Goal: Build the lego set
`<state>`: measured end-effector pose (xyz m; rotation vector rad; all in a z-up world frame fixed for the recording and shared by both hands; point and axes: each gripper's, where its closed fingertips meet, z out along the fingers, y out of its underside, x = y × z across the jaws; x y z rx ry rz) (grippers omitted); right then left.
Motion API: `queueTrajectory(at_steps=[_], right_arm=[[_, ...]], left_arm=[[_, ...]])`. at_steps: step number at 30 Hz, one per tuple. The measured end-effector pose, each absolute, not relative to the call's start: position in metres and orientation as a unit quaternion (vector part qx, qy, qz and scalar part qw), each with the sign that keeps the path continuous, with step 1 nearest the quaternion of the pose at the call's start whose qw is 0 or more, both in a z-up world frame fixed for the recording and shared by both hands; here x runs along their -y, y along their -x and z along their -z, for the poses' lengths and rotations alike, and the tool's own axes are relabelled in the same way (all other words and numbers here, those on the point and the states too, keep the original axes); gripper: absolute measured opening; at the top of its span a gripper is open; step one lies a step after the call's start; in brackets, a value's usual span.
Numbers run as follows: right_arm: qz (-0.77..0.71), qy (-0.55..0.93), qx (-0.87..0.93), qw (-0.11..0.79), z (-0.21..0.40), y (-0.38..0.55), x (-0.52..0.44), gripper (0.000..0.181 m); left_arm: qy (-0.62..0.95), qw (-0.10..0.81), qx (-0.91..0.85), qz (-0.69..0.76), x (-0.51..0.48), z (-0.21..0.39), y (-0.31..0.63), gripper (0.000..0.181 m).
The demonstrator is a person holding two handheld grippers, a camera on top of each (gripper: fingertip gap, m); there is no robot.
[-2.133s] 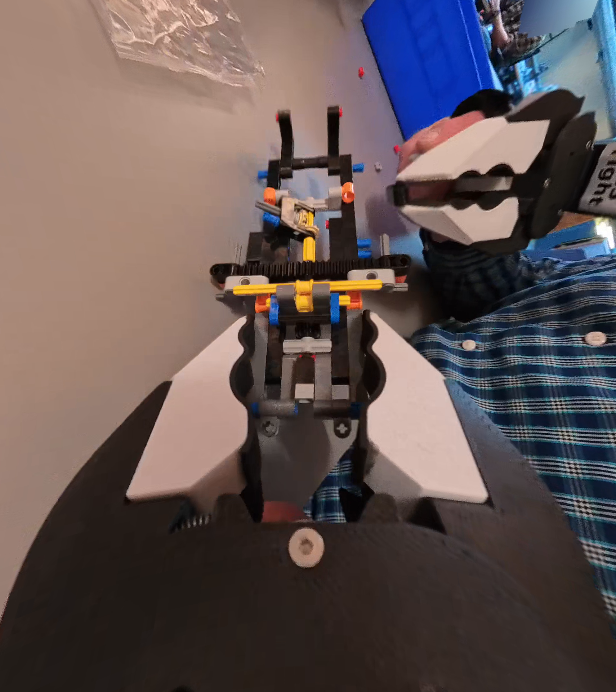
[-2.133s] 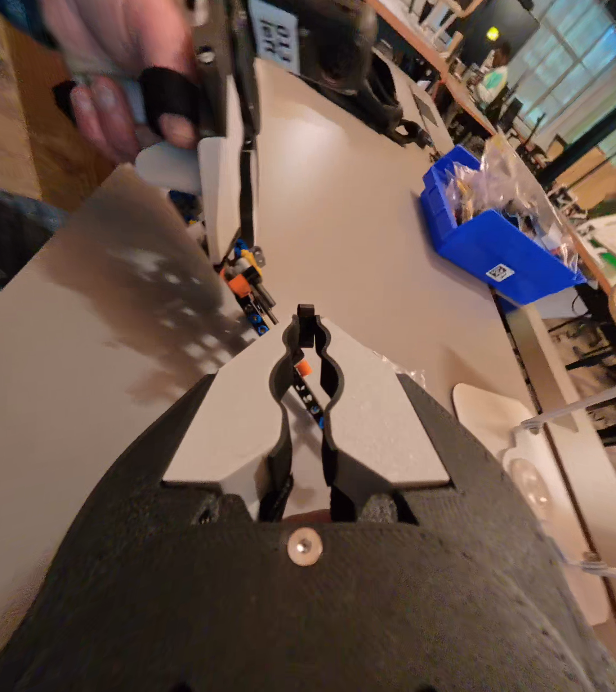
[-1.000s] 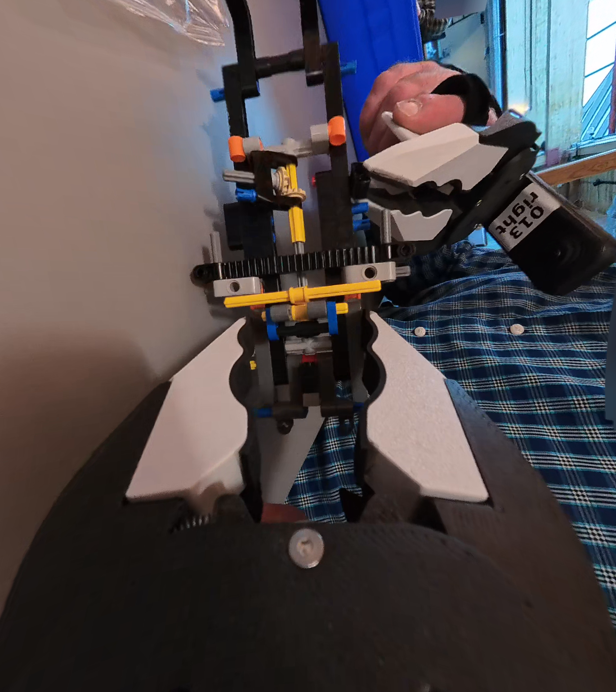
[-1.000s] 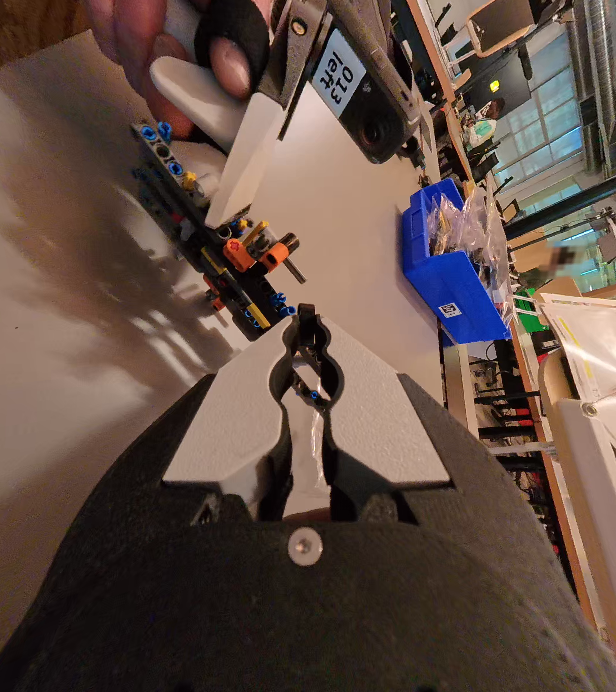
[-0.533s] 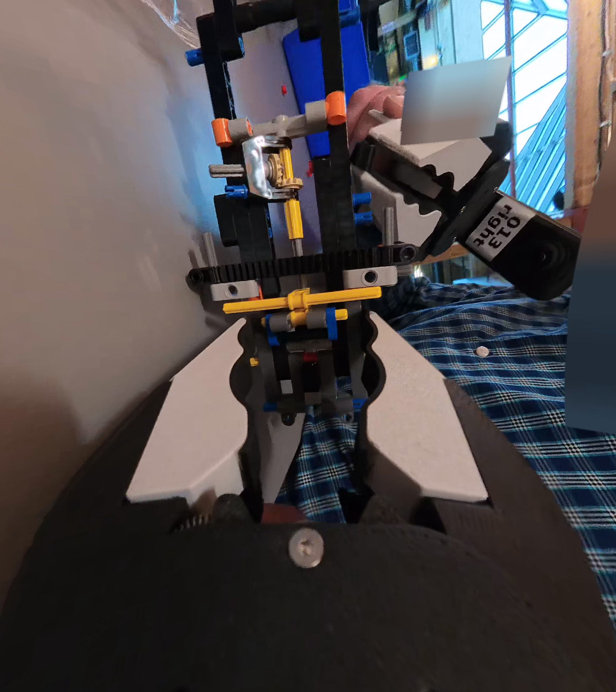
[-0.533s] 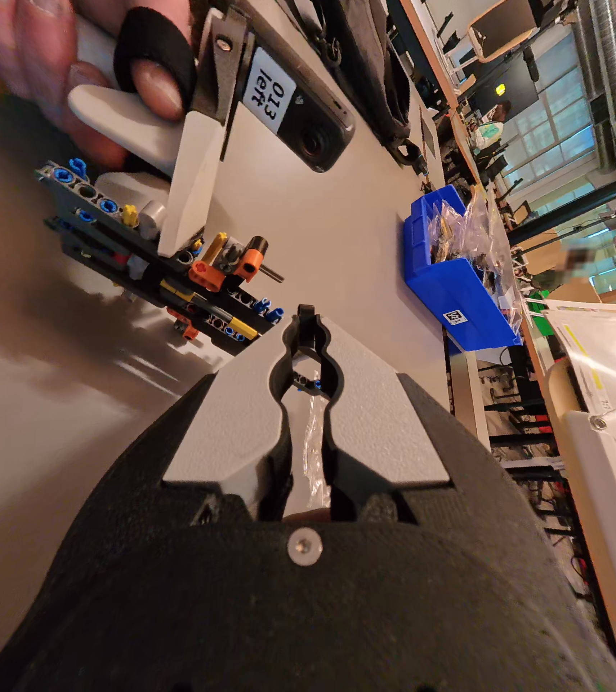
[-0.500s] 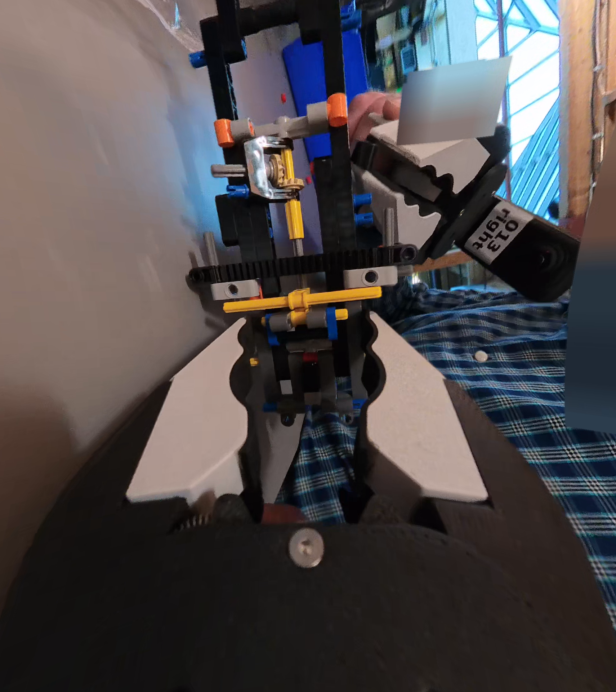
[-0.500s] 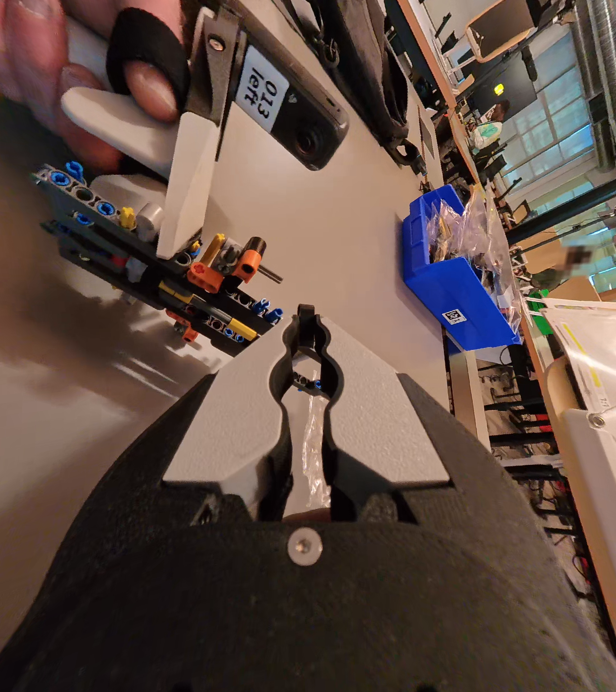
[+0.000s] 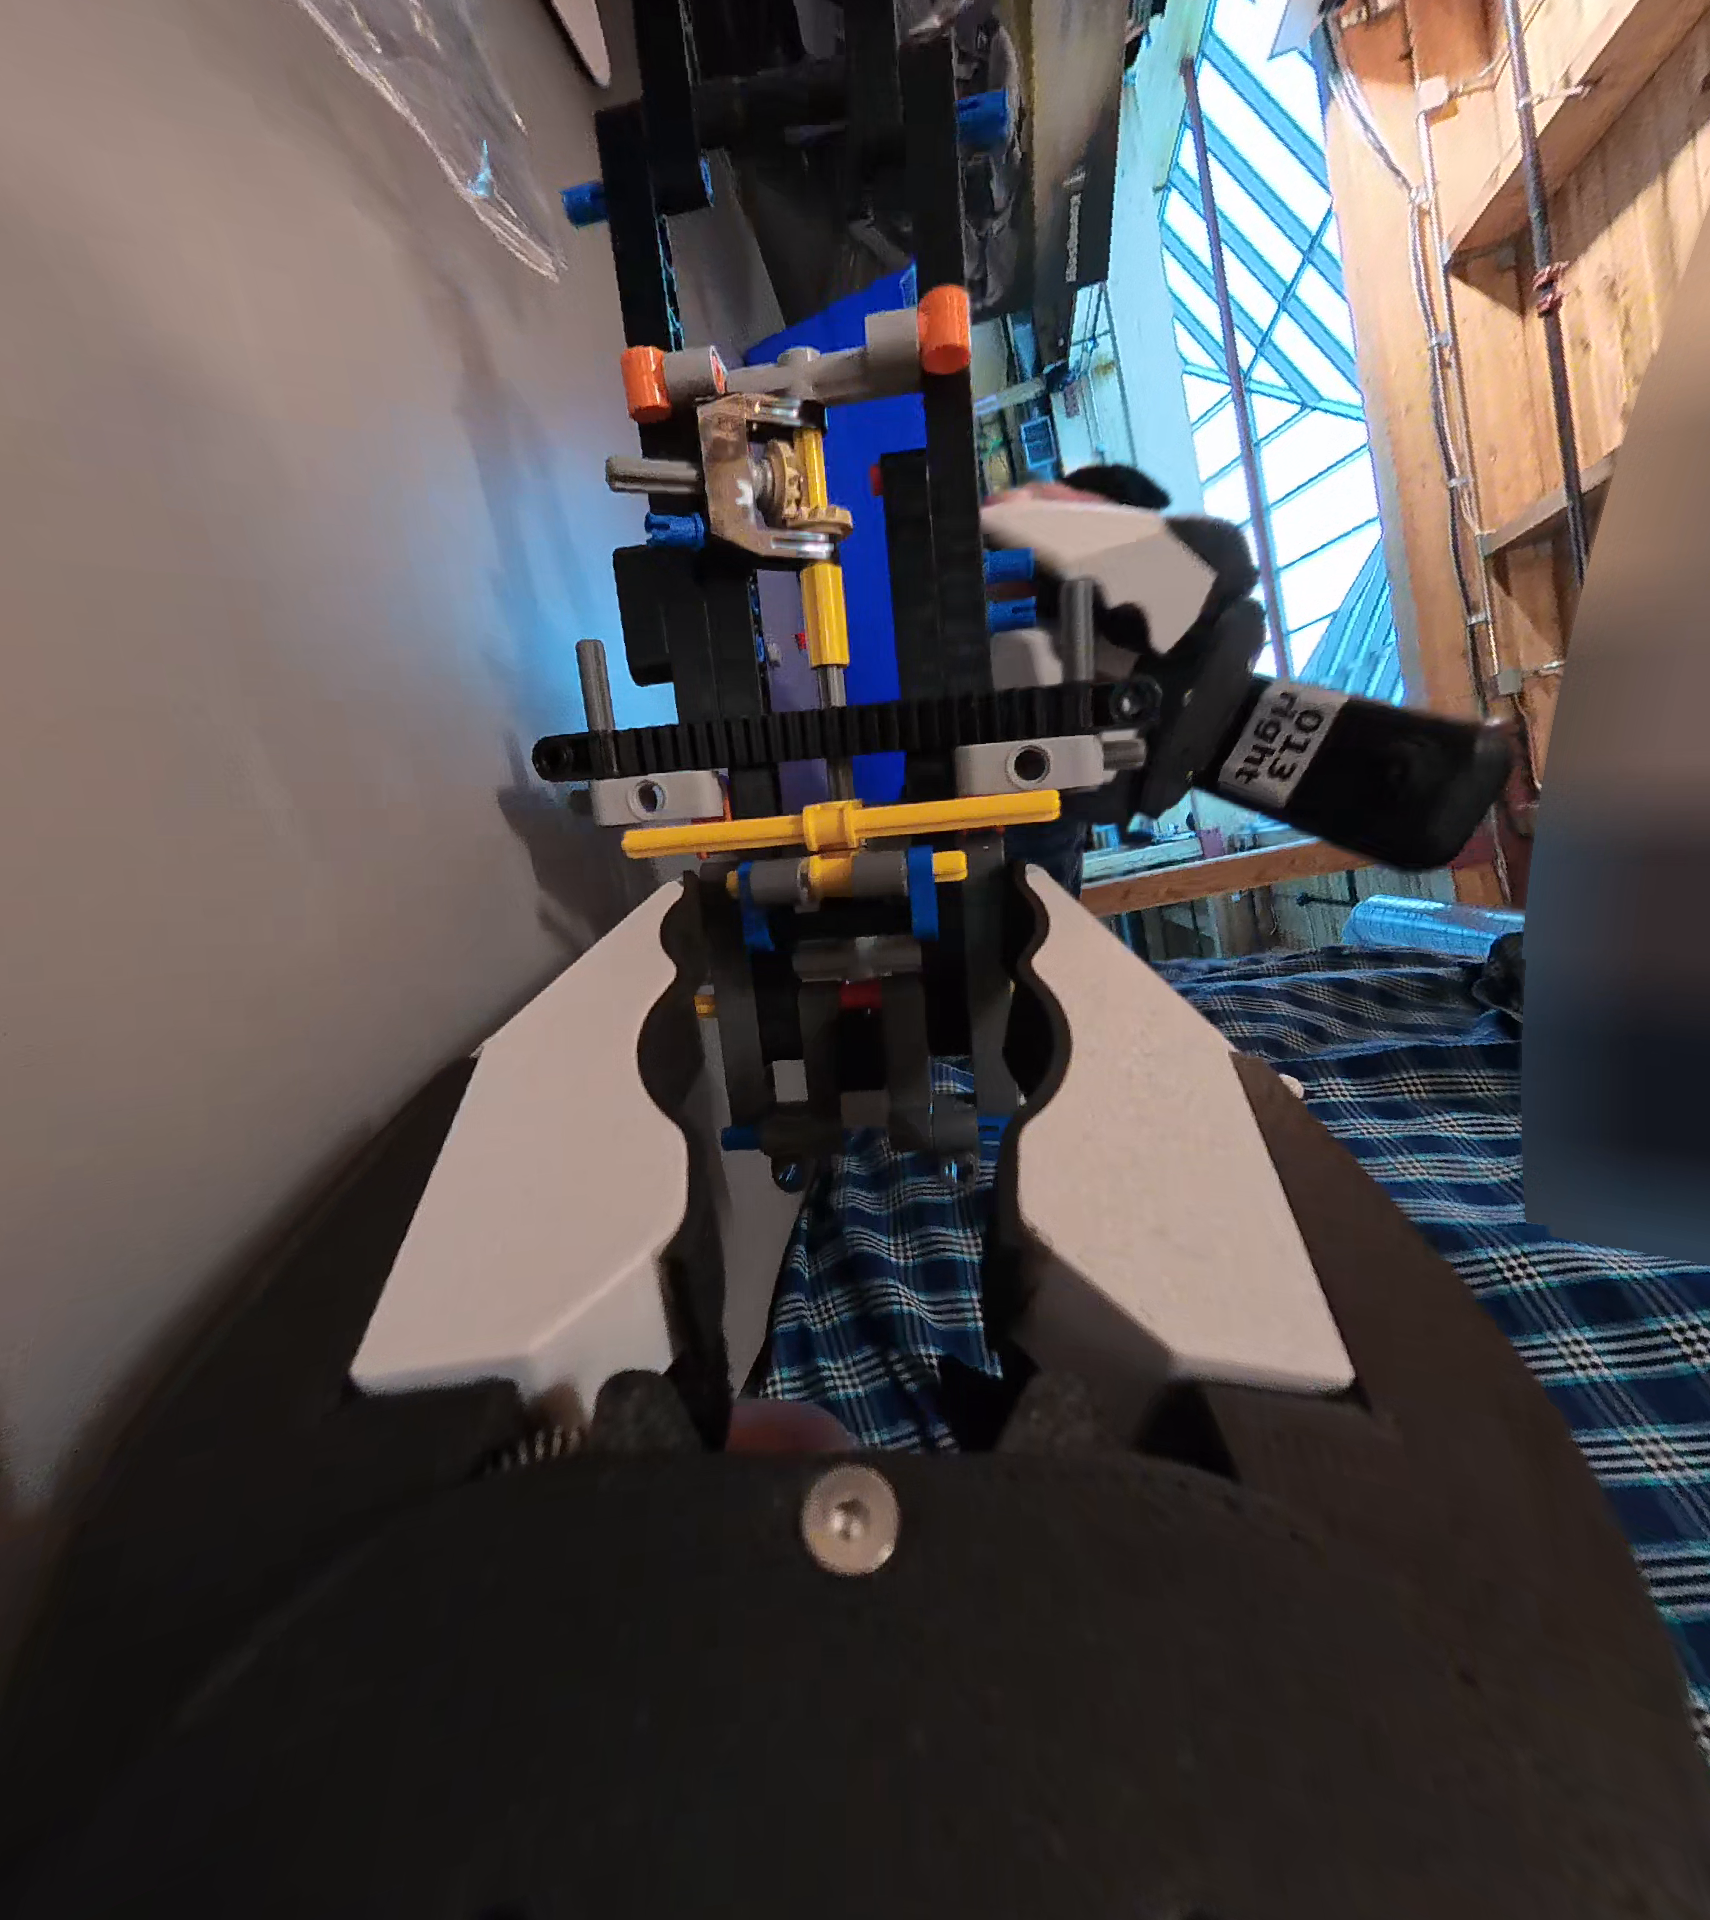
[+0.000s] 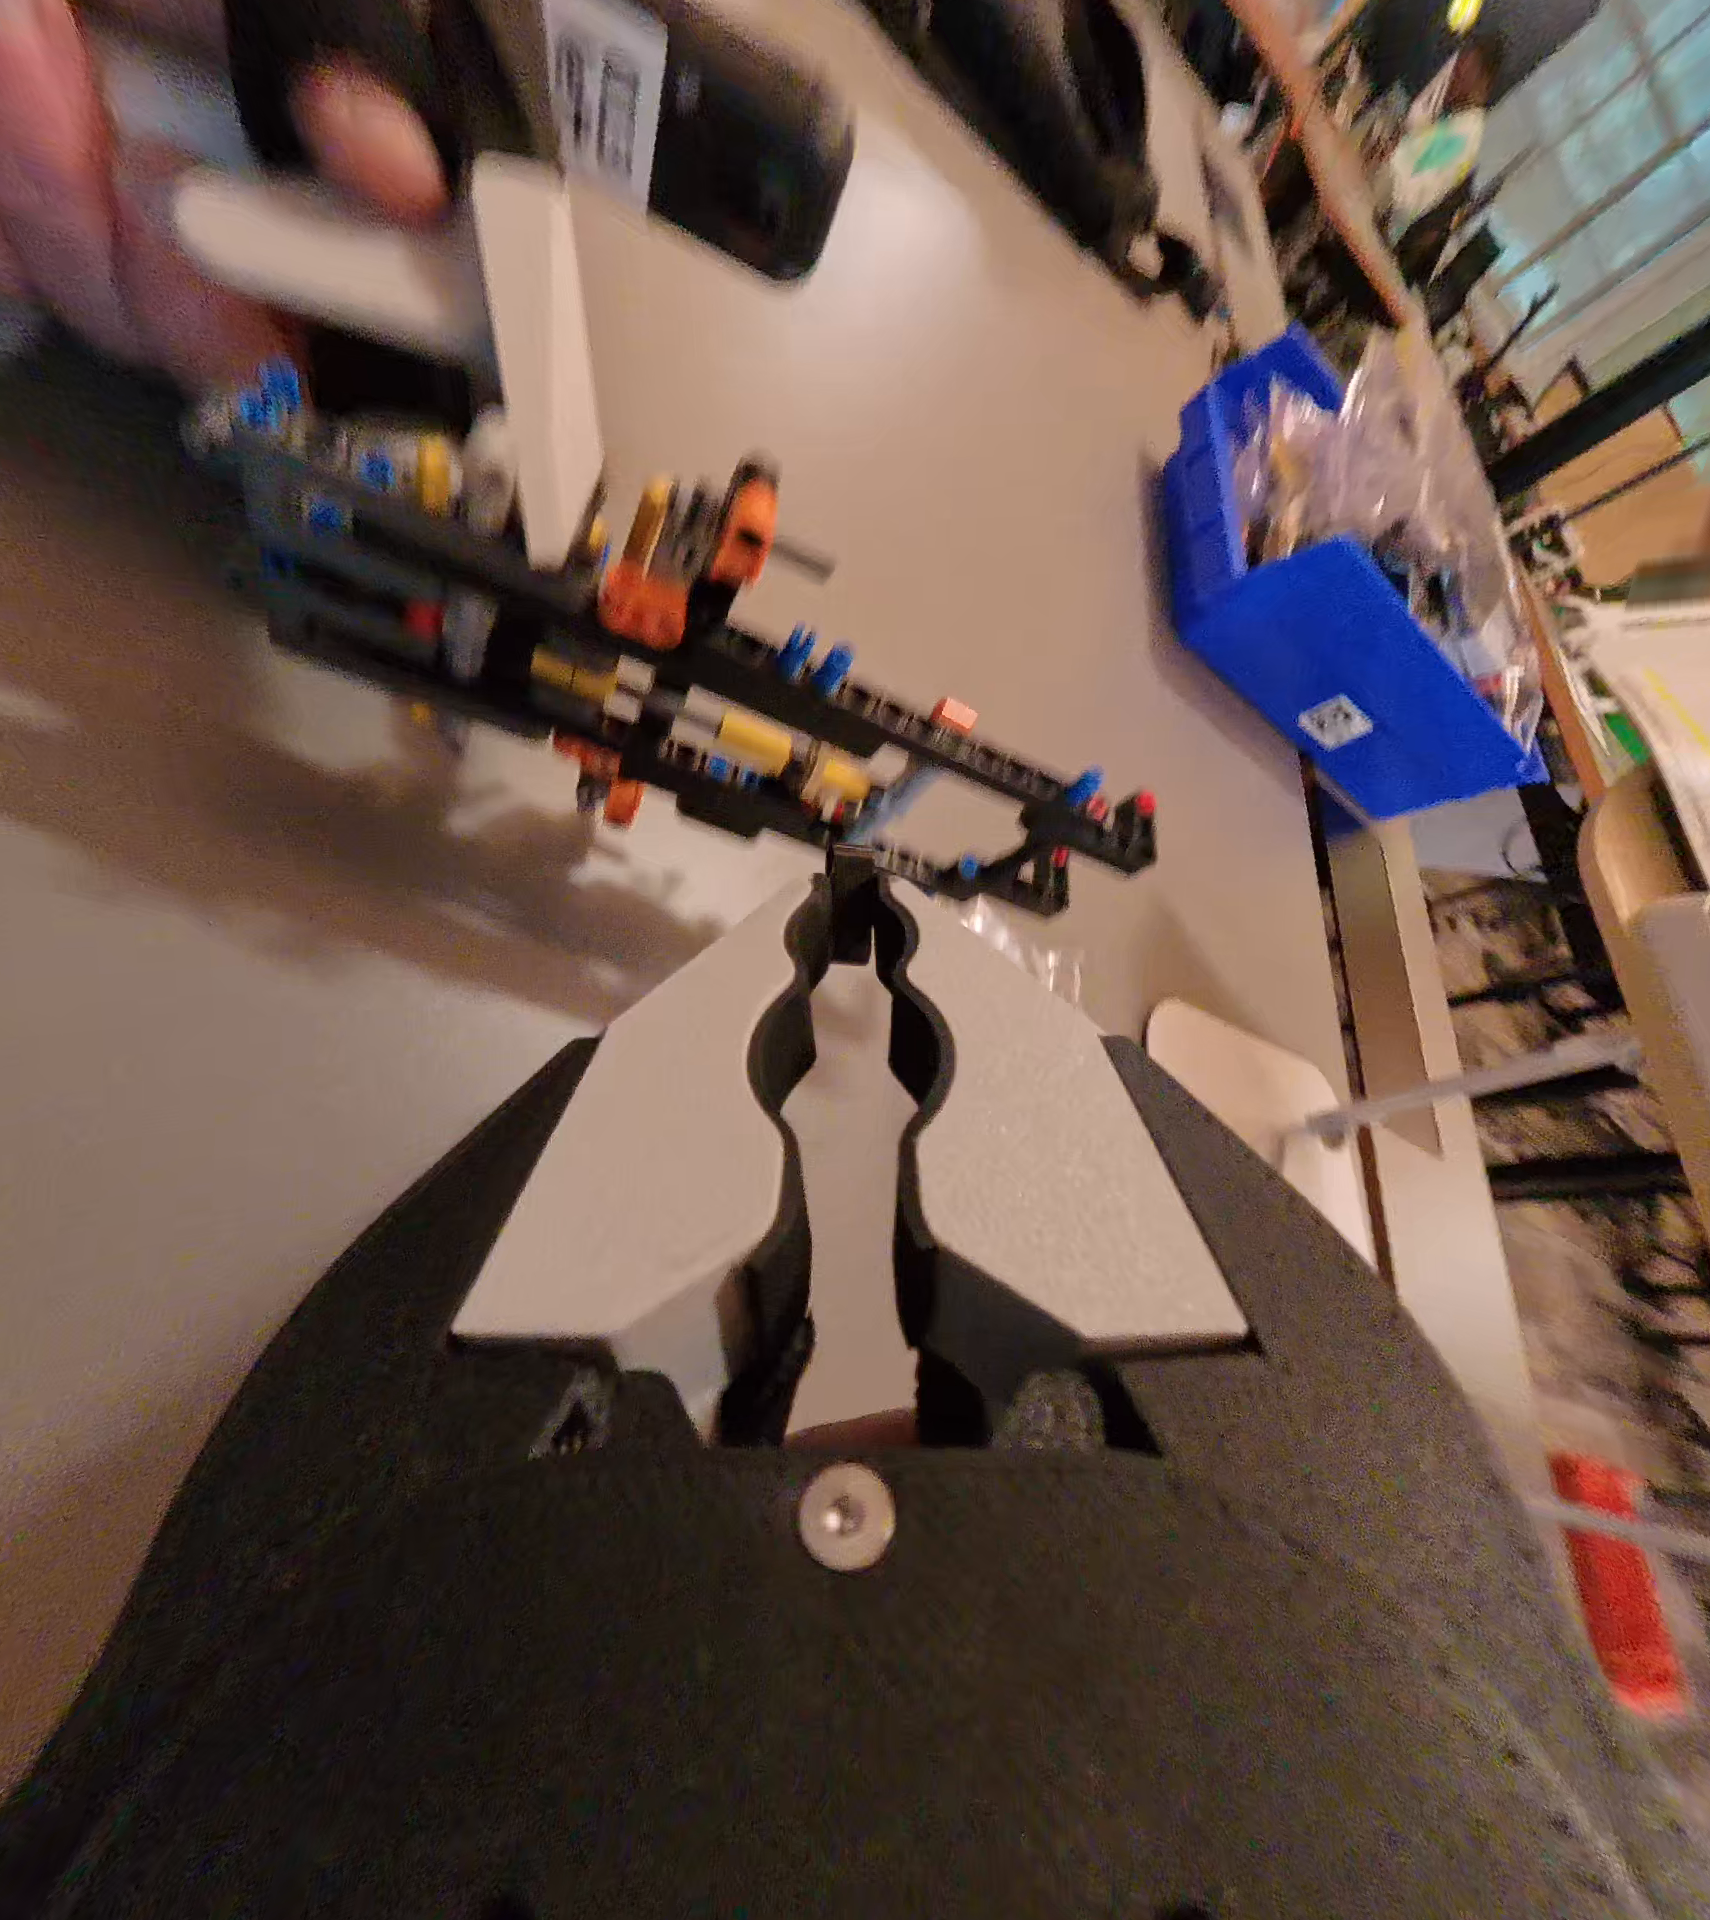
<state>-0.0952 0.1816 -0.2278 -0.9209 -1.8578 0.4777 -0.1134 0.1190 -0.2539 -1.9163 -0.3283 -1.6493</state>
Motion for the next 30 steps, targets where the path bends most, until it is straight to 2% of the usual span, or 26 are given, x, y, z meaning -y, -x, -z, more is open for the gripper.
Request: queueTrajectory(at_steps=[1, 8, 17, 22, 30], right_arm=[[-0.17, 0.379, 0.772, 0.48, 0.237, 0.09, -0.182, 0.004], [-0.071, 0.409, 0.801, 0.432, 0.303, 0.069, -0.177, 0.005], [-0.054, 0.404, 0.808, 0.426, 0.309, 0.058, -0.164, 0.01], [-0.075, 0.389, 0.82, 0.414, 0.309, 0.051, -0.147, 0.007], [-0.224, 0.544, 0.737, 0.333, 0.289, 0.041, -0.153, 0.003]], left_arm=[[0.718, 0.294, 0.127, 0.618, -0.119, 0.254, 0.114, 0.054], [0.715, 0.311, 0.139, 0.61, -0.119, 0.255, 0.115, 0.054], [0.717, 0.322, 0.138, 0.603, -0.118, 0.255, 0.115, 0.054], [0.719, 0.321, 0.136, 0.601, -0.119, 0.255, 0.114, 0.054], [0.728, 0.326, 0.133, 0.589, -0.118, 0.258, 0.113, 0.054]])
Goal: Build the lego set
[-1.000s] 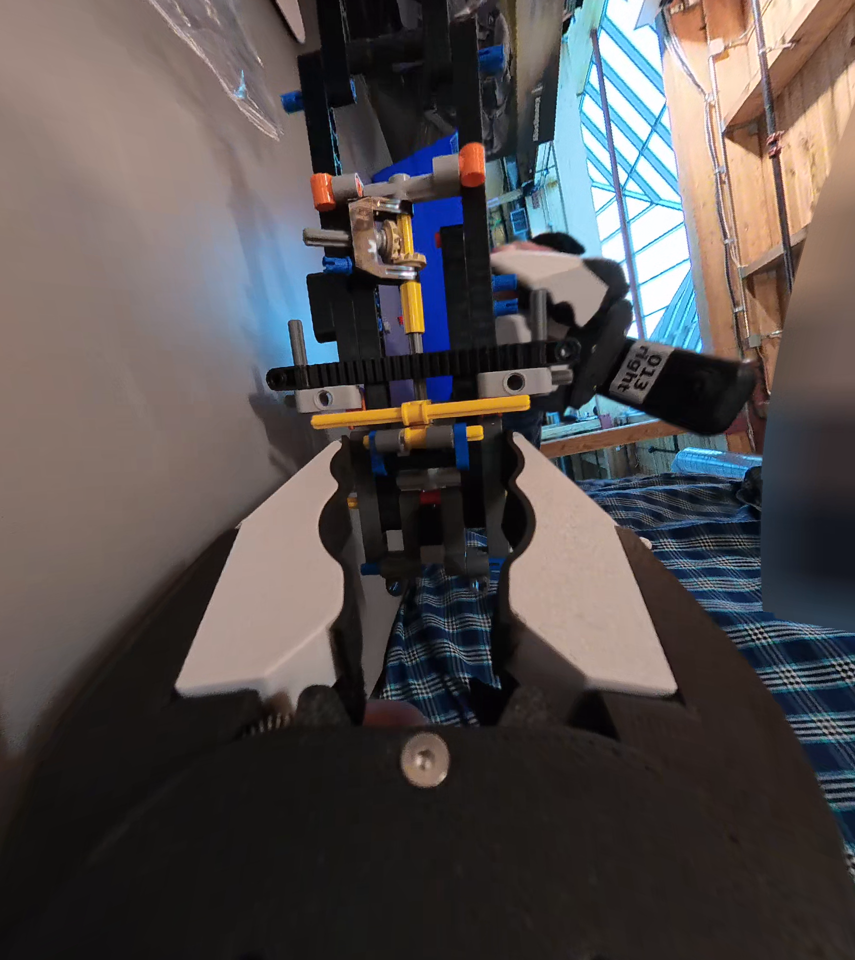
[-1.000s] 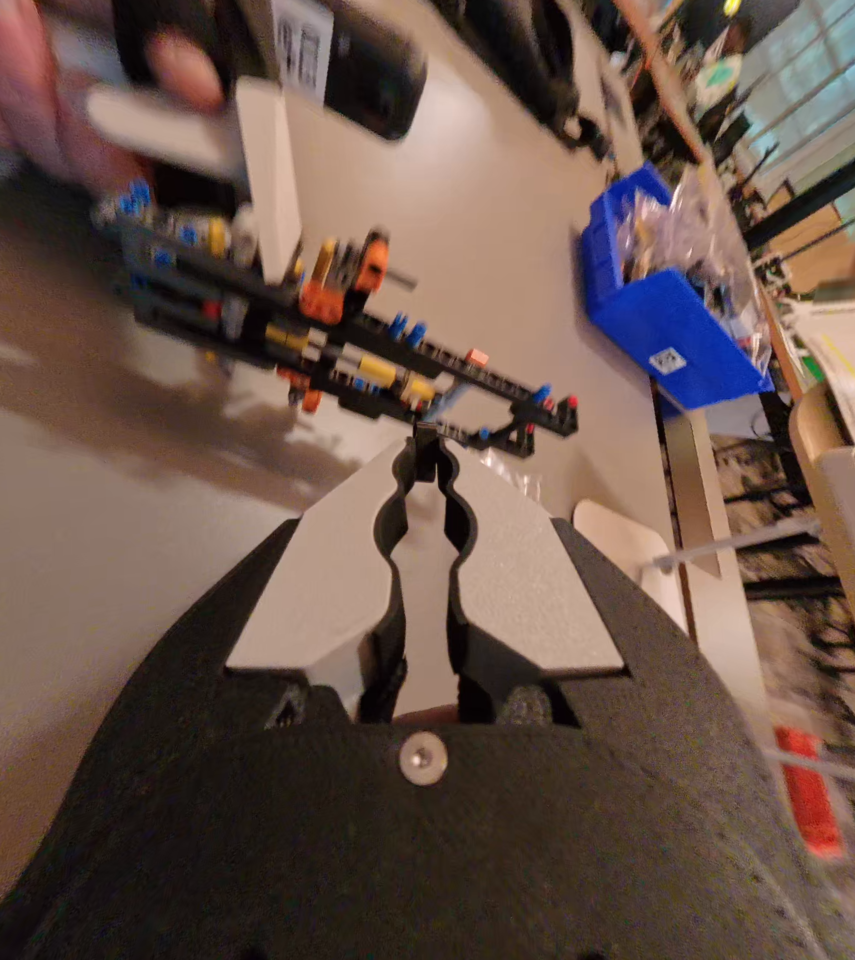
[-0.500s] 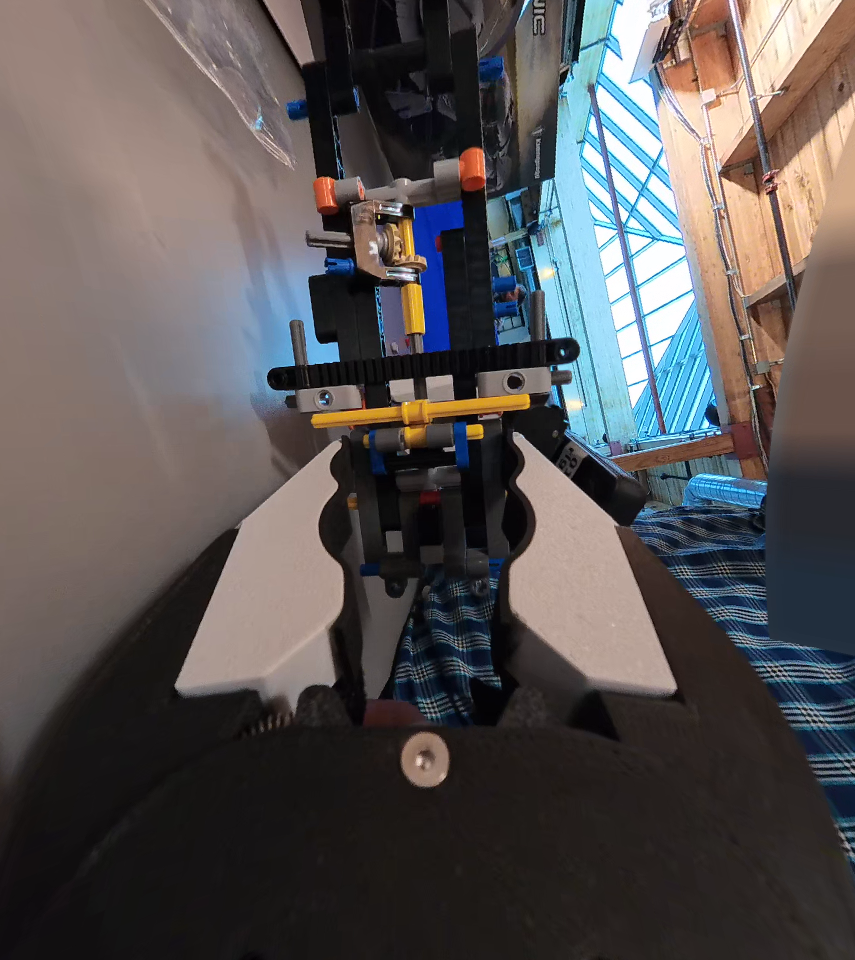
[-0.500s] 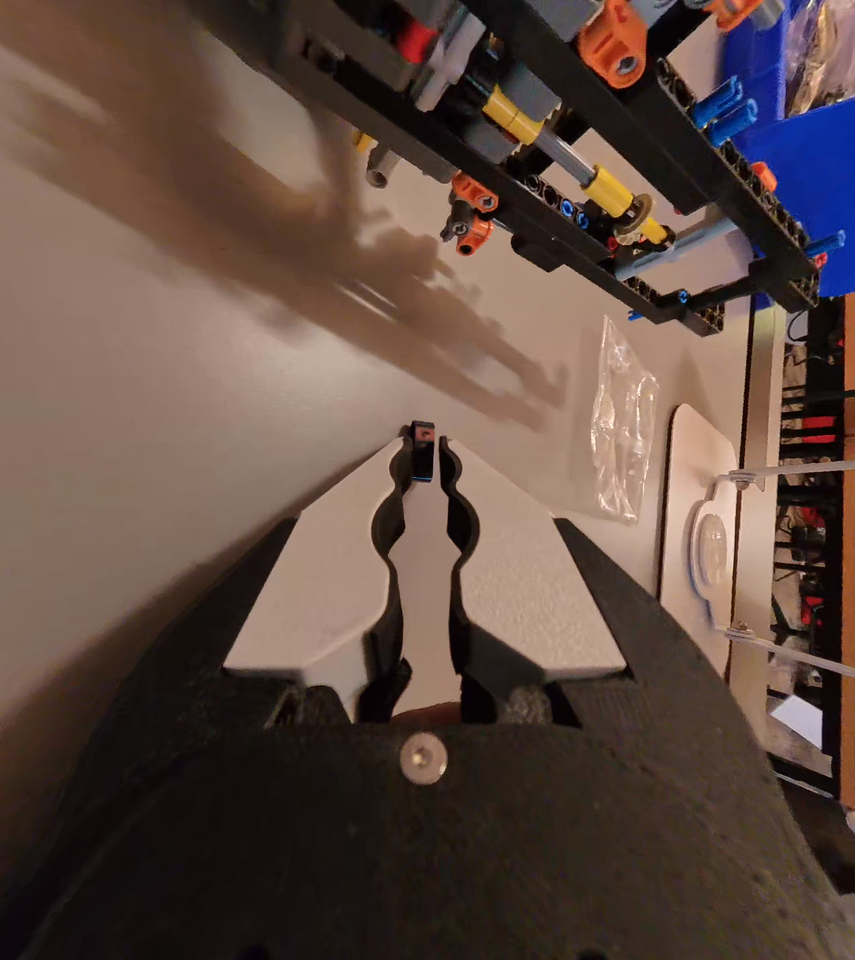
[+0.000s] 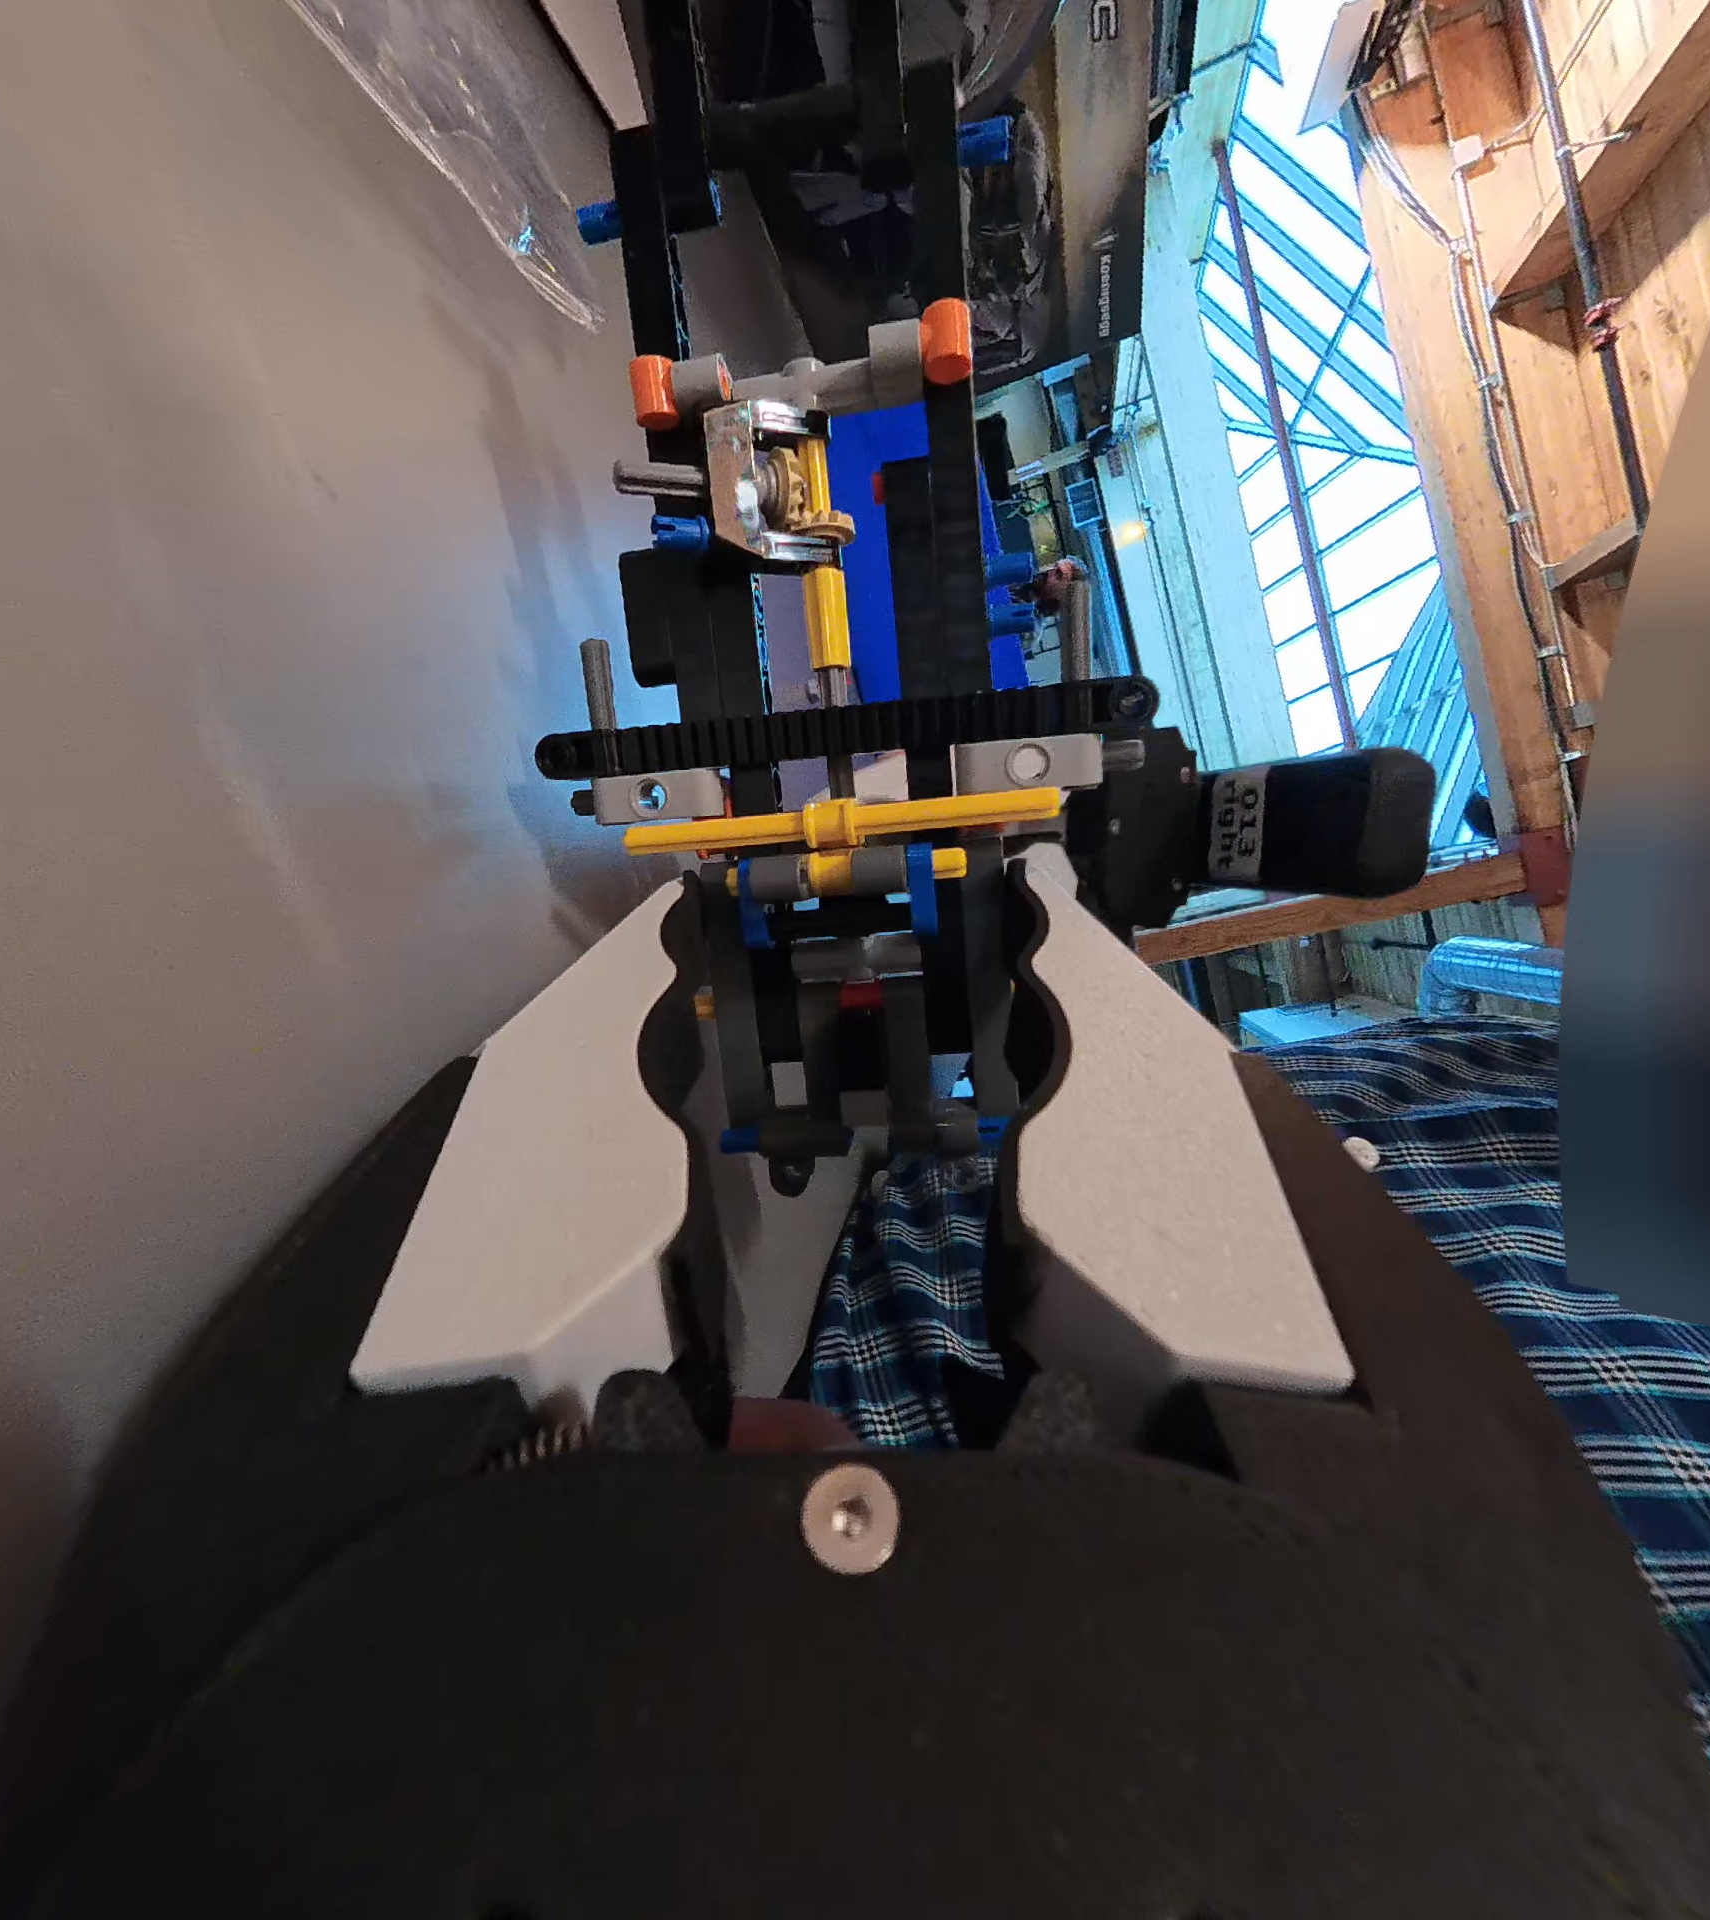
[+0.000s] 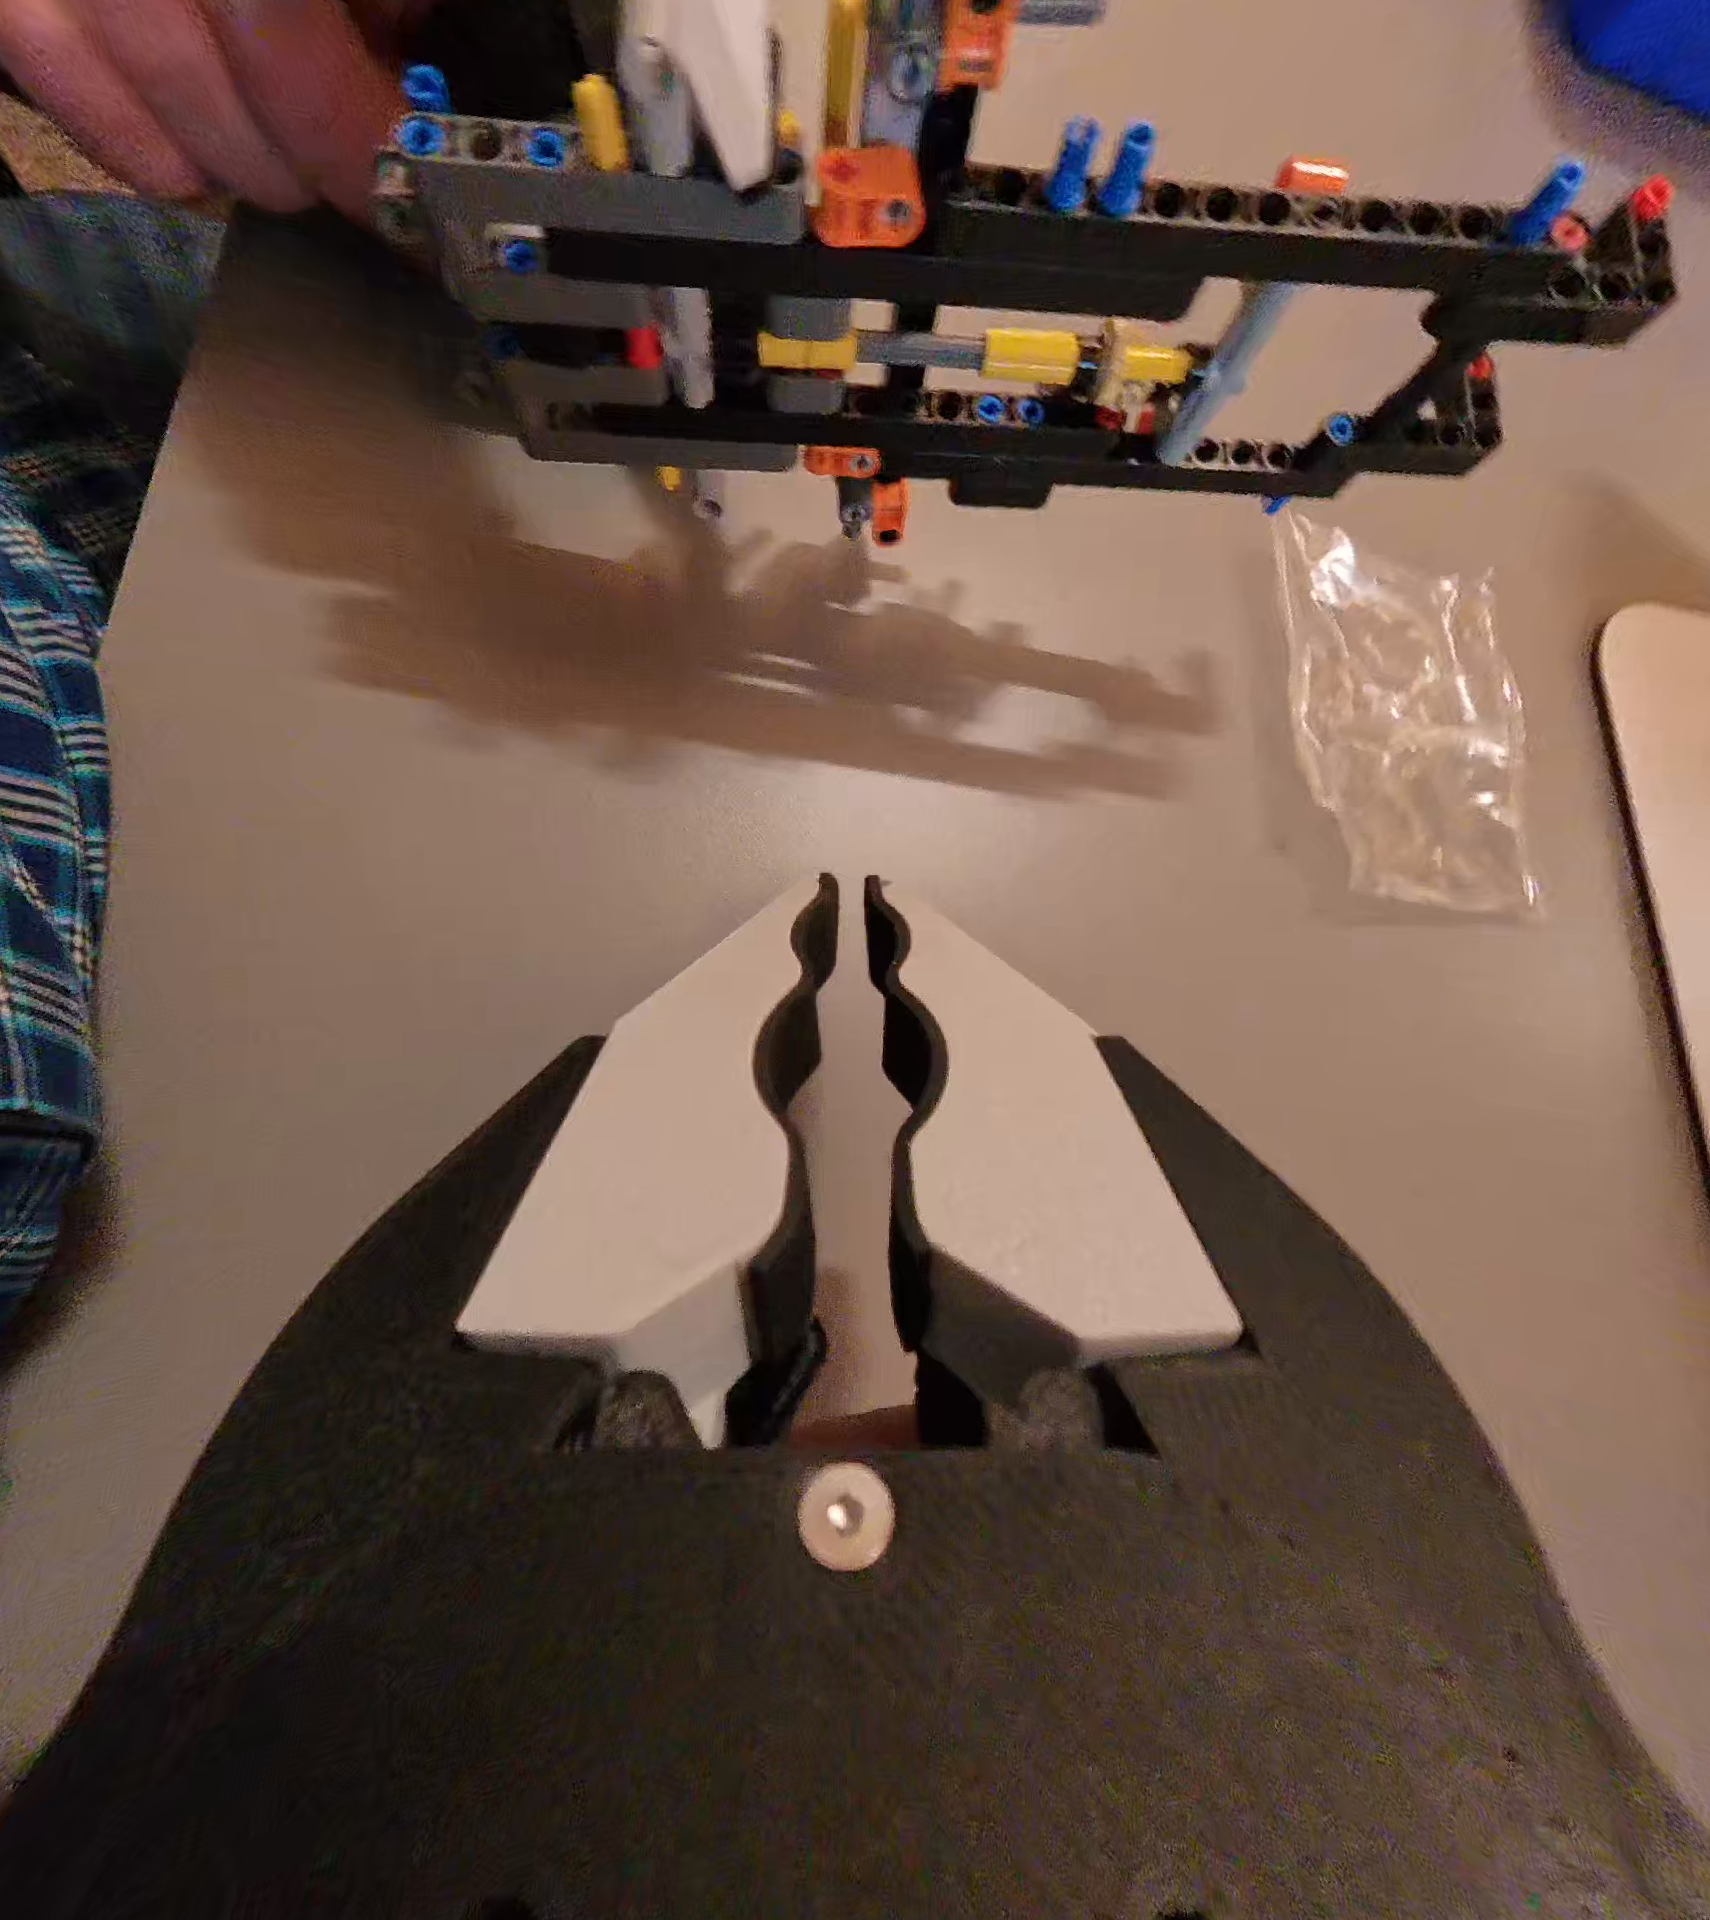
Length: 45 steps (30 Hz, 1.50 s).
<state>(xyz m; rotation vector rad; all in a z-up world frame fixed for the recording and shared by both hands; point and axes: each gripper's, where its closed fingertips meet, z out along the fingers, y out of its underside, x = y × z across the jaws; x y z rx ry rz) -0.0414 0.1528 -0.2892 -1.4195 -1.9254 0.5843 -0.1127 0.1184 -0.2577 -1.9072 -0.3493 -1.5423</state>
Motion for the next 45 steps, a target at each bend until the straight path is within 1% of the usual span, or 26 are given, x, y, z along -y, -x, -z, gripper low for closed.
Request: queueTrajectory(at_steps=[2, 4, 6, 8, 9, 12, 17, 21, 24, 25, 26, 29, 30, 31, 33, 37, 39, 45], right_arm=[[-0.212, 0.556, 0.74, 0.313, 0.293, 0.035, -0.151, 0.008], [-0.204, 0.565, 0.736, 0.313, 0.293, 0.032, -0.146, 0.01], [-0.202, 0.571, 0.725, 0.328, 0.291, 0.036, -0.137, 0.01], [-0.161, 0.576, 0.72, 0.353, 0.296, 0.038, -0.14, 0.013], [-0.138, 0.579, 0.718, 0.36, 0.301, 0.037, -0.145, 0.012], [-0.132, 0.585, 0.713, 0.364, 0.311, 0.037, -0.146, 0.009], [-0.158, 0.613, 0.686, 0.358, 0.312, 0.034, -0.151, 0.006], [-0.256, 0.667, 0.629, 0.305, 0.307, 0.031, -0.151, 0.005], [-0.372, 0.7, 0.571, 0.214, 0.297, 0.032, -0.142, 0.006], [-0.382, 0.706, 0.561, 0.199, 0.297, 0.031, -0.145, 0.007], [-0.363, 0.717, 0.561, 0.199, 0.303, 0.029, -0.153, 0.009], [-0.289, 0.729, 0.569, 0.246, 0.308, 0.023, -0.178, 0.017], [-0.262, 0.72, 0.58, 0.276, 0.305, 0.022, -0.185, 0.018], [-0.248, 0.701, 0.6, 0.296, 0.301, 0.023, -0.183, 0.017], [-0.258, 0.668, 0.631, 0.298, 0.294, 0.025, -0.165, 0.015], [-0.21, 0.626, 0.67, 0.339, 0.294, 0.022, -0.158, 0.017], [-0.215, 0.637, 0.664, 0.328, 0.3, 0.021, -0.161, 0.017], [-0.193, 0.634, 0.68, 0.314, 0.313, 0.025, -0.163, 0.004]], left_arm=[[0.729, 0.327, 0.134, 0.587, -0.118, 0.258, 0.112, 0.054], [0.732, 0.33, 0.133, 0.581, -0.118, 0.259, 0.112, 0.055], [0.734, 0.332, 0.131, 0.578, -0.119, 0.259, 0.111, 0.055], [0.735, 0.333, 0.13, 0.576, -0.119, 0.26, 0.111, 0.055], [0.735, 0.333, 0.129, 0.576, -0.119, 0.26, 0.11, 0.055], [0.735, 0.334, 0.127, 0.577, -0.118, 0.259, 0.11, 0.054], [0.733, 0.338, 0.124, 0.577, -0.117, 0.258, 0.11, 0.054], [0.734, 0.338, 0.124, 0.576, -0.117, 0.258, 0.11, 0.054], [0.735, 0.337, 0.123, 0.576, -0.117, 0.259, 0.11, 0.054], [0.735, 0.337, 0.122, 0.575, -0.117, 0.259, 0.11, 0.054], [0.736, 0.337, 0.122, 0.575, -0.117, 0.259, 0.109, 0.054], [0.735, 0.338, 0.124, 0.575, -0.118, 0.259, 0.11, 0.054], [0.735, 0.339, 0.125, 0.574, -0.118, 0.259, 0.11, 0.054], [0.735, 0.339, 0.125, 0.574, -0.118, 0.259, 0.11, 0.054], [0.736, 0.338, 0.126, 0.573, -0.118, 0.26, 0.11, 0.054], [0.737, 0.335, 0.124, 0.573, -0.118, 0.26, 0.109, 0.054], [0.74, 0.336, 0.122, 0.57, -0.118, 0.261, 0.109, 0.054], [0.748, 0.347, 0.12, 0.553, -0.118, 0.263, 0.104, 0.054]])
